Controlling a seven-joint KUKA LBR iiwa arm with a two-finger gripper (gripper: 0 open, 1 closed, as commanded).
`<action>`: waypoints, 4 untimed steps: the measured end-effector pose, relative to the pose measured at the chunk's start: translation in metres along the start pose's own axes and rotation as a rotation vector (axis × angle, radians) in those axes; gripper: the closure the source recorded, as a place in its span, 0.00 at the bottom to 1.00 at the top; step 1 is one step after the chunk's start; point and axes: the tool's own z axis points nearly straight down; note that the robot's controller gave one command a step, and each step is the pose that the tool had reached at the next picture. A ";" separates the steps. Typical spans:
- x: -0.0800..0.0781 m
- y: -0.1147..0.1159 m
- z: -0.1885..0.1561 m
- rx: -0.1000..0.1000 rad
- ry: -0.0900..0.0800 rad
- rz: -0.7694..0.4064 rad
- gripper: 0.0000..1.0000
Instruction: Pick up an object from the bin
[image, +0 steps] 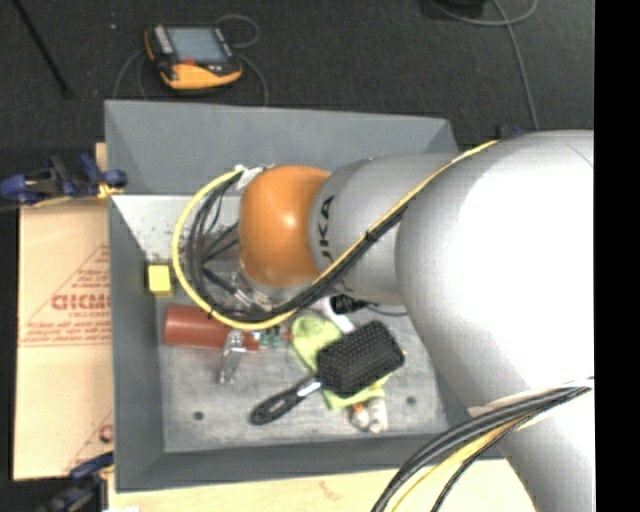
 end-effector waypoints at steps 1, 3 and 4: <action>0.005 0.001 -0.002 -0.002 0.000 0.073 1.00; 0.006 0.000 -0.005 -0.001 0.002 0.073 1.00; 0.008 -0.001 -0.016 0.002 0.010 0.073 1.00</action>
Offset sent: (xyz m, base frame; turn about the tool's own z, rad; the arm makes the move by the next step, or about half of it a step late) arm 0.0000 0.0000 0.0000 0.0000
